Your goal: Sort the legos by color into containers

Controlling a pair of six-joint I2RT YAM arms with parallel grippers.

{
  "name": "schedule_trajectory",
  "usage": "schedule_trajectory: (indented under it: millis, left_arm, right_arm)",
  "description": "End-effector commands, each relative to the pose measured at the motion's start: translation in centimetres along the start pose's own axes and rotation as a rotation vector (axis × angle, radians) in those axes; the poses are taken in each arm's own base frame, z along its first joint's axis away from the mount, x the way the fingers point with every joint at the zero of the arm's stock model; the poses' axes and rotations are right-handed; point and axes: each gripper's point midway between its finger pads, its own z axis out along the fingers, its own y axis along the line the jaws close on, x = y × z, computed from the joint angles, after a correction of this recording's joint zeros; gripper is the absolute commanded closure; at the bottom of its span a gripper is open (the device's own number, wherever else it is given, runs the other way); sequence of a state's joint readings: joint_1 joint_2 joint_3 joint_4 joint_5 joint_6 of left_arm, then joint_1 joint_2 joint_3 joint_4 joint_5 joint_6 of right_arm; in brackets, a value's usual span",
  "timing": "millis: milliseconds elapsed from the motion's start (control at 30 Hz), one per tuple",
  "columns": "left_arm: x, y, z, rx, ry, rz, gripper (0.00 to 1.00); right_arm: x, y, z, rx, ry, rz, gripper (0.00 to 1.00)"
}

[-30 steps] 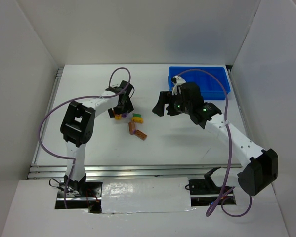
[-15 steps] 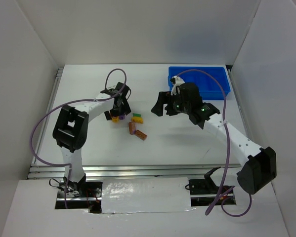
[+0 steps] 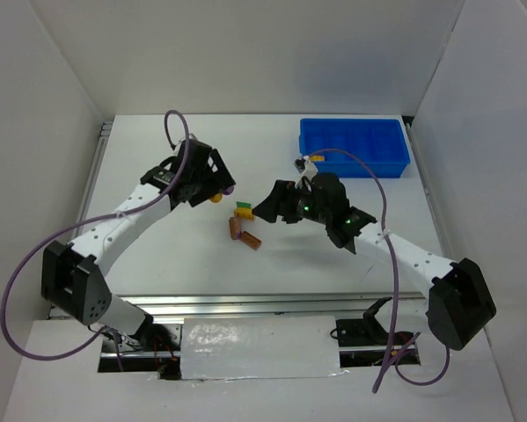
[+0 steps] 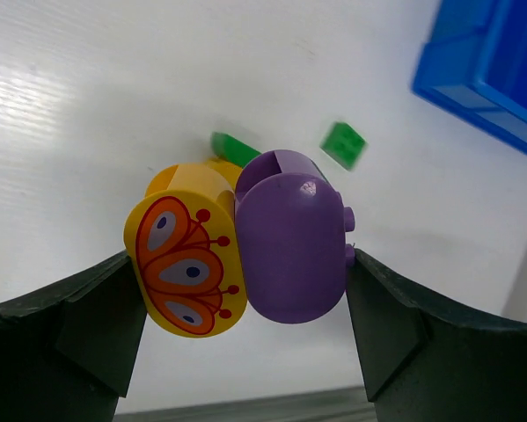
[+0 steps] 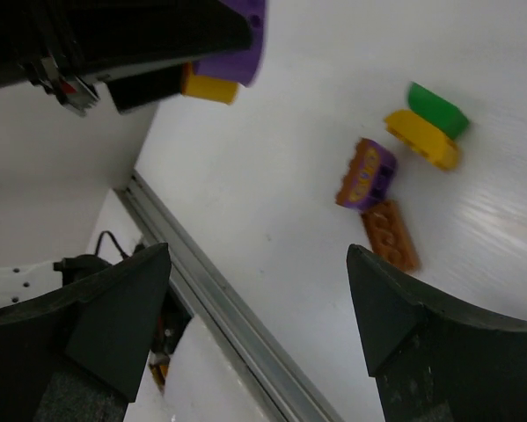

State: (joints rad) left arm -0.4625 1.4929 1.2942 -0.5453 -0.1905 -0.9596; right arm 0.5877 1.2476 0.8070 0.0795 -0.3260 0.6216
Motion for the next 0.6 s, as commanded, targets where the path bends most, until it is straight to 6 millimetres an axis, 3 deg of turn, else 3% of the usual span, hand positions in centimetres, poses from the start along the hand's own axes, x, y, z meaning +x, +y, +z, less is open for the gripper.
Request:
schedule_trajectory:
  millis: [0,67,200,433,567]
  left_arm:
    - [0.0,-4.5,-3.9,0.184,-0.014,-0.089,1.0]
    - [0.1,-5.0,-5.0,0.203,-0.022,-0.109,1.0]
    - [0.3,-6.6,-7.2,0.273,-0.021,-0.149,1.0]
    - [1.1,-7.3,-8.0,0.284,0.004,-0.142,1.0]
    - [1.1,-7.5,-8.6,0.308,-0.002,-0.151,1.0]
  right_arm:
    - [-4.2,7.6,-0.5,-0.239,-0.22,-0.012,0.12]
    - [-3.6,8.5,-0.3,-0.262,-0.25,-0.006,0.12]
    - [-4.9,9.9,0.2,-0.259,-0.357,-0.038,0.13]
    - [-5.7,10.2,1.1,-0.173,-0.478,-0.063,0.13]
    - [-6.2,9.4,2.3,-0.067,-0.51,-0.052,0.14]
